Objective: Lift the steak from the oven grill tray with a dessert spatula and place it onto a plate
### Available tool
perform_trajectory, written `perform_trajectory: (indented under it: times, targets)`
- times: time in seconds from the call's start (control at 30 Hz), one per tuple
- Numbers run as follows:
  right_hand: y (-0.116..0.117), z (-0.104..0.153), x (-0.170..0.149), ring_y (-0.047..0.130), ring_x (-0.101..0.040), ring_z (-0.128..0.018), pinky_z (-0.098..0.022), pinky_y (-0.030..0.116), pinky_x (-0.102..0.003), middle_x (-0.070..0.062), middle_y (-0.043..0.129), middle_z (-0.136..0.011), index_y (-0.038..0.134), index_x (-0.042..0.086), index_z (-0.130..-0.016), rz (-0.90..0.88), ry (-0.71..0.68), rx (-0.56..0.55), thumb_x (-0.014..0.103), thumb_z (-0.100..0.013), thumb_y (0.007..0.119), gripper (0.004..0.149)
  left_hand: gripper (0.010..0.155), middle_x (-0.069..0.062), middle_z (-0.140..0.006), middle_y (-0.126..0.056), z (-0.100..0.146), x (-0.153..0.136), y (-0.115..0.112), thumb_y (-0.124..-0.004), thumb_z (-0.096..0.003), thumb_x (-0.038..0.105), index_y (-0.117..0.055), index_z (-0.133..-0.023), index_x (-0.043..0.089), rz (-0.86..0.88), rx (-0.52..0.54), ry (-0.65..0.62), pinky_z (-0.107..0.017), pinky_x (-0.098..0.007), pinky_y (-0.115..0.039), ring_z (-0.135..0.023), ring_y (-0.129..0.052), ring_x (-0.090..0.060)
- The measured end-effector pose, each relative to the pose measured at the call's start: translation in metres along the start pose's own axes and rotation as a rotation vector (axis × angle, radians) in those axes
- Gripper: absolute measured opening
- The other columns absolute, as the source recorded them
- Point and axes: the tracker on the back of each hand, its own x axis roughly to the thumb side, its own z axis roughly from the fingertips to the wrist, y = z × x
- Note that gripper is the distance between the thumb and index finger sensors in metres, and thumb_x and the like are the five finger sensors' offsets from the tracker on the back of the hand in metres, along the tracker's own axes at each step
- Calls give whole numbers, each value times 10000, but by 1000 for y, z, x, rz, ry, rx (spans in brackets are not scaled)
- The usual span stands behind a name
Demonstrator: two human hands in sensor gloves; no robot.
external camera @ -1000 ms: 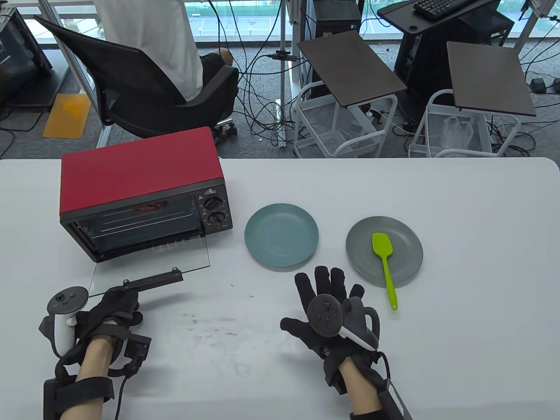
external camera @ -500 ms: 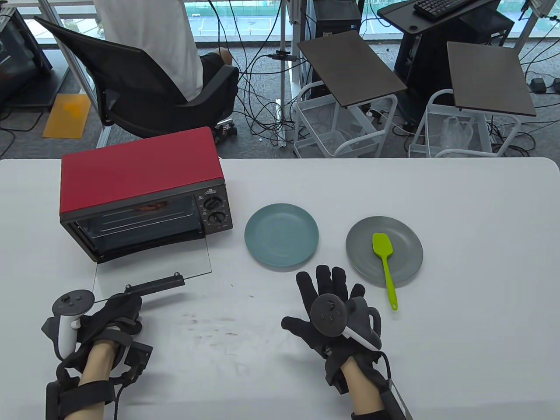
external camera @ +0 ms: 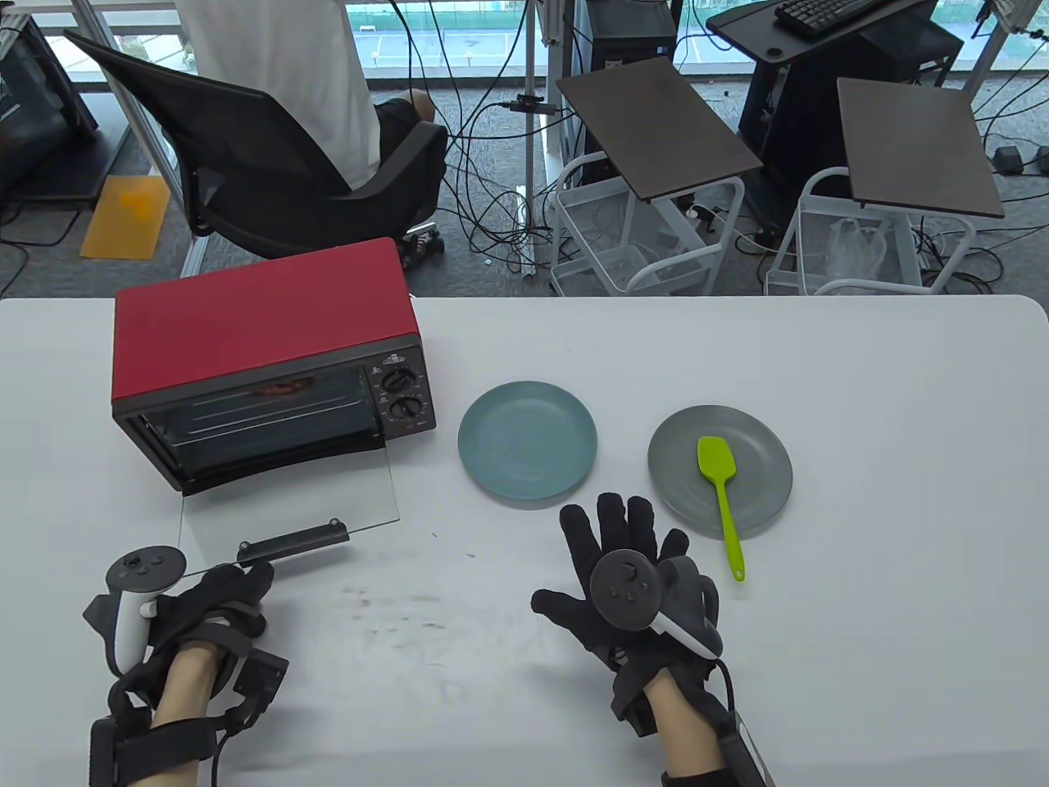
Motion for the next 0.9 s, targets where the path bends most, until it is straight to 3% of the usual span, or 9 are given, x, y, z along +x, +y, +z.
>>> perform_trajectory:
  times: [0.9]
  targets:
    - [0, 0, 1, -9, -511, -1022, -639, 149, -837, -205, 51, -1168, 189, 244, -1139, -5, -3, 7, 742, -453, 601, 942, 711, -7, -955, -755, 13, 2, -10, -730, -437, 628, -533, -968, 199, -202, 121, -25, -633, -527, -732, -755, -966, -192]
